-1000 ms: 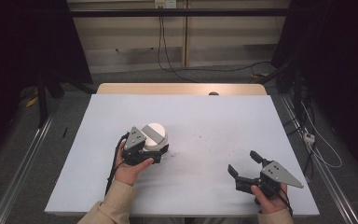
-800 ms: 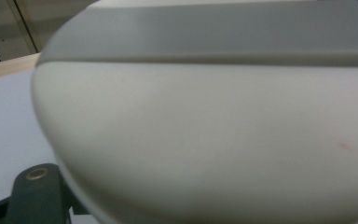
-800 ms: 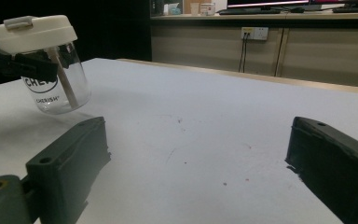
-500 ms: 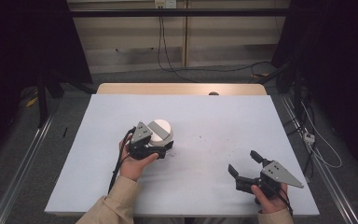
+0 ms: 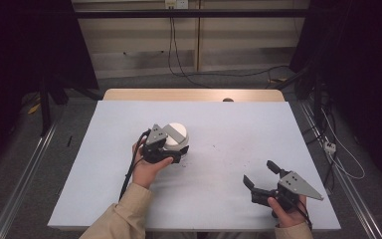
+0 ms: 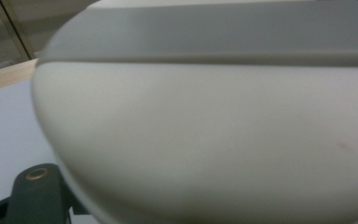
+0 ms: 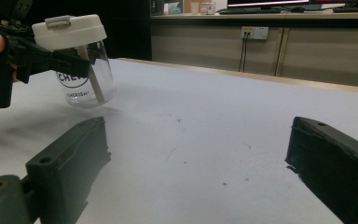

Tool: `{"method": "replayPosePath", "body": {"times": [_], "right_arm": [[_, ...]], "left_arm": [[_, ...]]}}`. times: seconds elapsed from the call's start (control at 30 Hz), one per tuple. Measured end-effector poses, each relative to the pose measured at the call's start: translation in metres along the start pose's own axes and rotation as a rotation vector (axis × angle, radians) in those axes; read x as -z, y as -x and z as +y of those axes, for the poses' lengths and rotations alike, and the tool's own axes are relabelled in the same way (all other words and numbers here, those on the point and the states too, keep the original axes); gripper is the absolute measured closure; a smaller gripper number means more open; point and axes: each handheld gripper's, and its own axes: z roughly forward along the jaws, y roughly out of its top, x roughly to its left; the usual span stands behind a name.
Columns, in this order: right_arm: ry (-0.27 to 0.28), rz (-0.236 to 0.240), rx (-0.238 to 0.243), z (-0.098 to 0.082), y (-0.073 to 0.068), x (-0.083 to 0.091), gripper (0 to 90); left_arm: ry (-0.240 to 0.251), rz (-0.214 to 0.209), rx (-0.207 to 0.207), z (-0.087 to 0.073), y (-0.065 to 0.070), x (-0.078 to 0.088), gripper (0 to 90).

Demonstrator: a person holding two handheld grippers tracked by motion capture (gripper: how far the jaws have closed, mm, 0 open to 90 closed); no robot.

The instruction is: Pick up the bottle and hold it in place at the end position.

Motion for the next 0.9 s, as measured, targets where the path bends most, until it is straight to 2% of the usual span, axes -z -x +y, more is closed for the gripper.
{"method": "replayPosePath", "body": {"times": [0.4,0.7,0.9], "right_arm": [[-0.004,-0.003,-0.001,0.000,0.000,-0.001,4.9],[-0.006,-0.004,-0.003,-0.001,0.000,-0.001,4.9],[-0.006,-0.008,-0.003,-0.001,0.001,-0.001,4.8]], "left_arm": [[-0.011,-0.005,0.017,0.003,-0.007,-0.015,18.7],[-0.018,-0.010,-0.001,0.006,-0.006,-0.029,18.7],[-0.026,-0.012,0.016,0.002,-0.008,-0.034,18.7]]}}
